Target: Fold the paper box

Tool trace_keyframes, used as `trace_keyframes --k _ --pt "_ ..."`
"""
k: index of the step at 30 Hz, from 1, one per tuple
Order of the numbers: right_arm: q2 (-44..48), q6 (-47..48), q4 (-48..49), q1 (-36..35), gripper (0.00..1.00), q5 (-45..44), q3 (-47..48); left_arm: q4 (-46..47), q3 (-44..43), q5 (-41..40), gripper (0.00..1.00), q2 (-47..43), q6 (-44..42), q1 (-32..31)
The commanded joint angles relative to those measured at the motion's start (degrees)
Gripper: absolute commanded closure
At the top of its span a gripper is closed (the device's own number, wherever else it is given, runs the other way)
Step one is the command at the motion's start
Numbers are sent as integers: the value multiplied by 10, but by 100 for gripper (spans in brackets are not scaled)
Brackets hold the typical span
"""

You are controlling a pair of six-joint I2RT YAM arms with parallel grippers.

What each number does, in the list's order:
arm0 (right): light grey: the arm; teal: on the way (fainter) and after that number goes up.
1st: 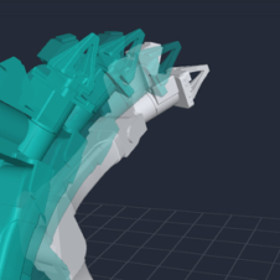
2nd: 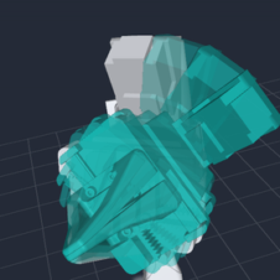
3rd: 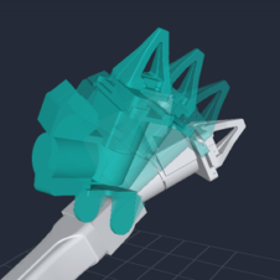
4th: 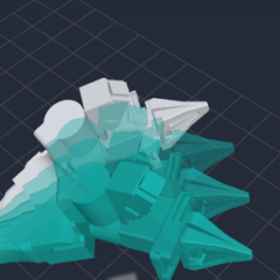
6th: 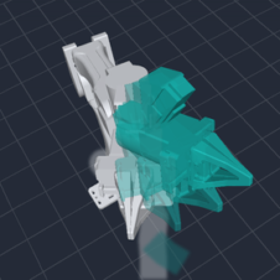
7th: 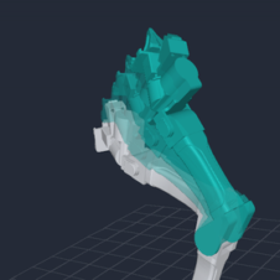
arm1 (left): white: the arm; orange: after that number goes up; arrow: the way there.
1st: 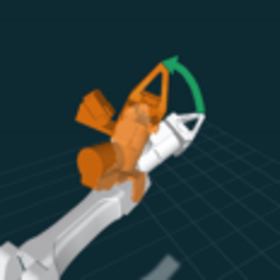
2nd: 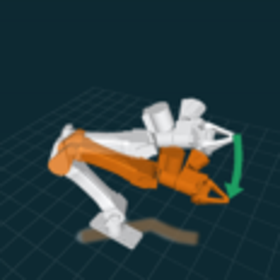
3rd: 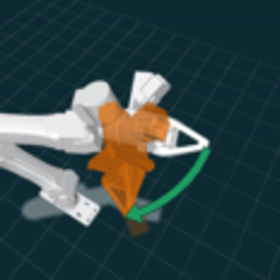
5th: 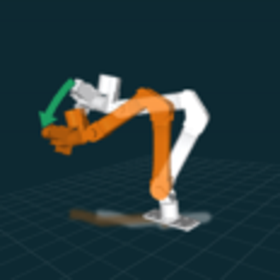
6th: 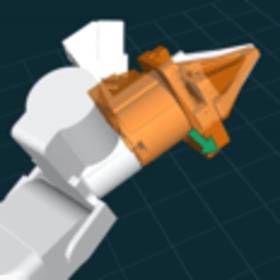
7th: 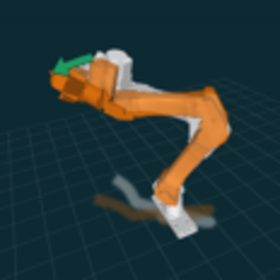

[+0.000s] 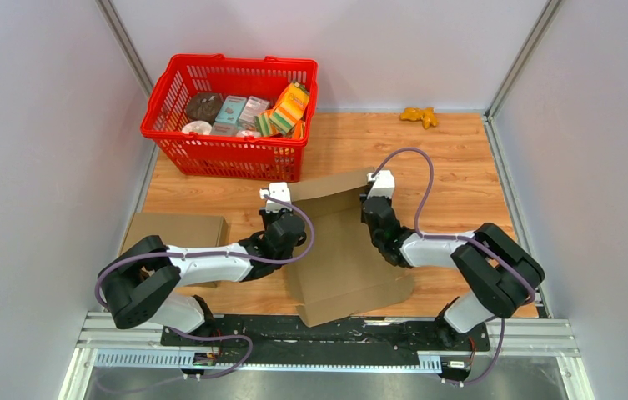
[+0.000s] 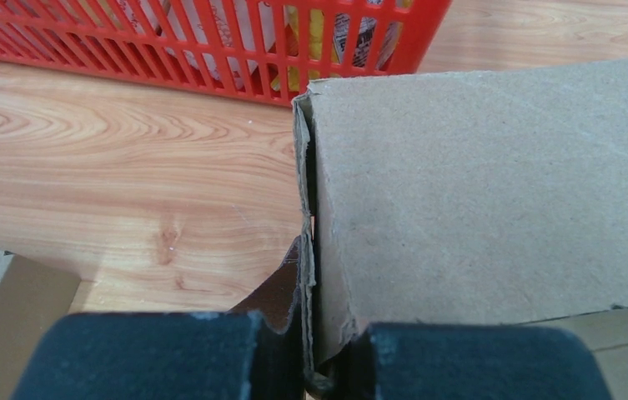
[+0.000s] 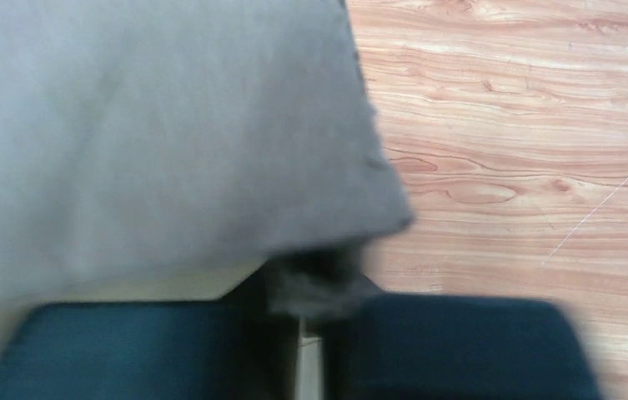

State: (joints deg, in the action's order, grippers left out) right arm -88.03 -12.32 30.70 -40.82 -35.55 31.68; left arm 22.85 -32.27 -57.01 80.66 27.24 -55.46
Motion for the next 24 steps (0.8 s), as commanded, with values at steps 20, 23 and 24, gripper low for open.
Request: trace_keyframes --k 20,23,24 --pt "331 -195 -601 -5 0 112 44 -398 54 292 36 -408 112 0" --pt "334 -272 -708 21 0 130 63 -488 21 361 37 -458 139 21" --pt "328 -274 -744 67 0 164 68 -493 13 431 37 -468 135 38"
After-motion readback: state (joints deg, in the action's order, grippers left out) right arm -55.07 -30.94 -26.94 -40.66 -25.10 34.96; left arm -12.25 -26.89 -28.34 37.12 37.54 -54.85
